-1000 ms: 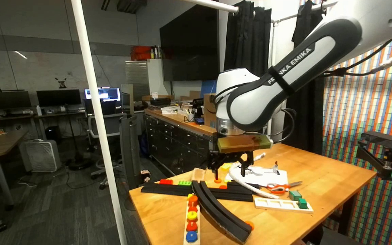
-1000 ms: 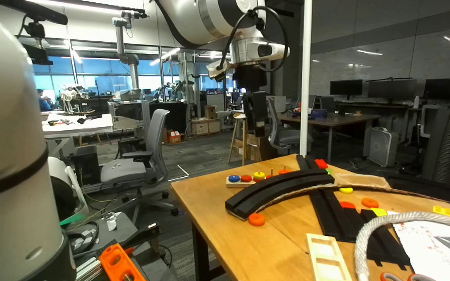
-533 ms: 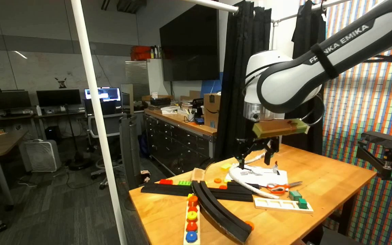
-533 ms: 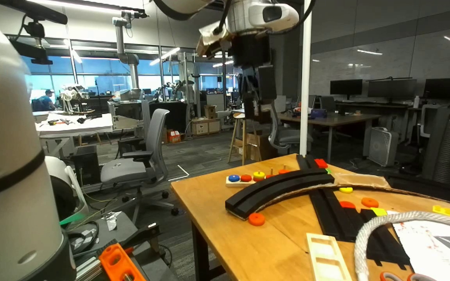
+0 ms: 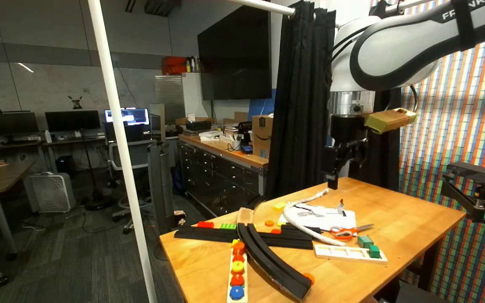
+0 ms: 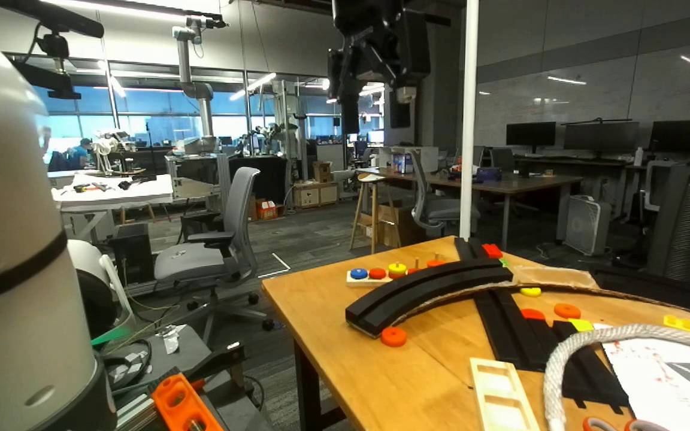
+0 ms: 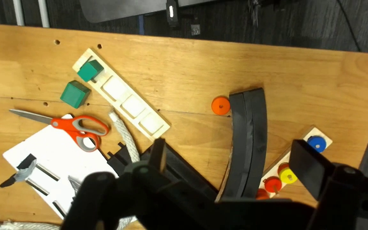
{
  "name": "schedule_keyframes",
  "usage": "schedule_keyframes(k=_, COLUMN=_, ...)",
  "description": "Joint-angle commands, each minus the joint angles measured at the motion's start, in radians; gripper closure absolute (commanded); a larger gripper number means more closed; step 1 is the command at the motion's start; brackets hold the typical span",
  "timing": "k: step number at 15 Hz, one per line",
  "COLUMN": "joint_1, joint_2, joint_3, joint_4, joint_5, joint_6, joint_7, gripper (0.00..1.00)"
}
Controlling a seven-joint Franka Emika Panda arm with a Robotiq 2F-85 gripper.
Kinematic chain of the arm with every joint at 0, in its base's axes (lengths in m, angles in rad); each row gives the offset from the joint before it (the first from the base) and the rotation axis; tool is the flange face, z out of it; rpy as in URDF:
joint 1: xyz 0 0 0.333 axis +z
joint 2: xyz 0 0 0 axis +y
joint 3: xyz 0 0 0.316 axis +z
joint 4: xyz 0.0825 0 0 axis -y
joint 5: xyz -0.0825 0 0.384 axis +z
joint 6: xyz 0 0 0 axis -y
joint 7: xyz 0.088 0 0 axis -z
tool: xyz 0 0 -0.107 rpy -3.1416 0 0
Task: Take the orange coin from the table and put it on the rack, then take a different orange coin from the rack and put it on the table, and put a yellow one on top of the orange one on the rack
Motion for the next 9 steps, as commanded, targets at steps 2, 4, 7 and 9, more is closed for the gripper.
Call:
schedule_keyframes(k=2, joint_1=0.004, joint_2=0.008, joint_3=-0.024, joint_4=0.053, joint_5=-0.018, joint_6=-0.061, joint_7=-0.167, gripper=0.0)
schedule_keyframes(k=4, joint_1=-0.006, joint_2=0.001, joint_3=-0.013, joint_4=0.025, joint_5=-0.001, joint_6=-0.034, joint_7=-0.137, gripper=0.0)
schedule_keyframes(k=7, joint_1=-0.005, joint_2=0.004, joint_3=-0.013, joint_4=0.02, joint_5=-0.001, joint_6=-0.034, joint_7=-0.14, gripper=0.0)
schedule_keyframes(k=9, joint_1=-0.005, joint_2=0.004, joint_3=-0.013, joint_4=0.018, joint_5=-0.001, joint_6=-0.034, joint_7=-0.14, gripper=0.0)
